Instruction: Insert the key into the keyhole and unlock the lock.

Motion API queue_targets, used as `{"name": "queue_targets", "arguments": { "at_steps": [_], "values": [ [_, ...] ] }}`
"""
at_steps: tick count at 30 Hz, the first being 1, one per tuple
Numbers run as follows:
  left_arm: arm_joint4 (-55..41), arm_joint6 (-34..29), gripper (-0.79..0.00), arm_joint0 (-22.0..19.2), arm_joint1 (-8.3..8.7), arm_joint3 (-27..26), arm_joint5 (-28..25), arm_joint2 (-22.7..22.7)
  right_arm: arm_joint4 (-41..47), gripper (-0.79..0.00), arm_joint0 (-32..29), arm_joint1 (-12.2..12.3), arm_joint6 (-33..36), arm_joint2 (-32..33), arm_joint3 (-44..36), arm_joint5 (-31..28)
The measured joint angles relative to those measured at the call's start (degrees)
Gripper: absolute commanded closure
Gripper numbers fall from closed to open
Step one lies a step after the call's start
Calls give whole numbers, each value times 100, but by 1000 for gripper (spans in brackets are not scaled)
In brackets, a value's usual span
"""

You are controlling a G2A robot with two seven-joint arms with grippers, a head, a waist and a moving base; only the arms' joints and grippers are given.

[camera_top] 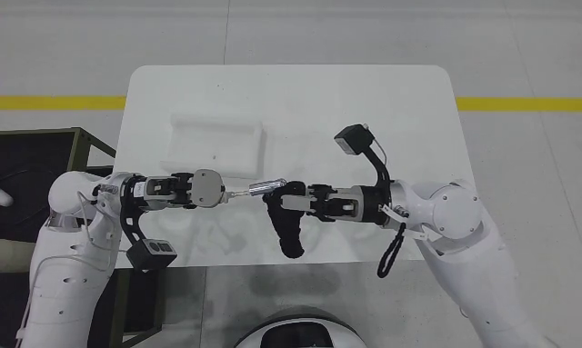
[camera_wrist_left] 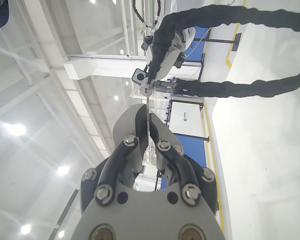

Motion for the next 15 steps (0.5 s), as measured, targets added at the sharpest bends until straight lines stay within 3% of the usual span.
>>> {"name": "queue_targets", "arguments": {
  "at_steps": [15],
  "values": [
    [105,-144,0,14,84,-66,223,47,-169,0,16,11,-4,-21,-25,20]
  ]
}}
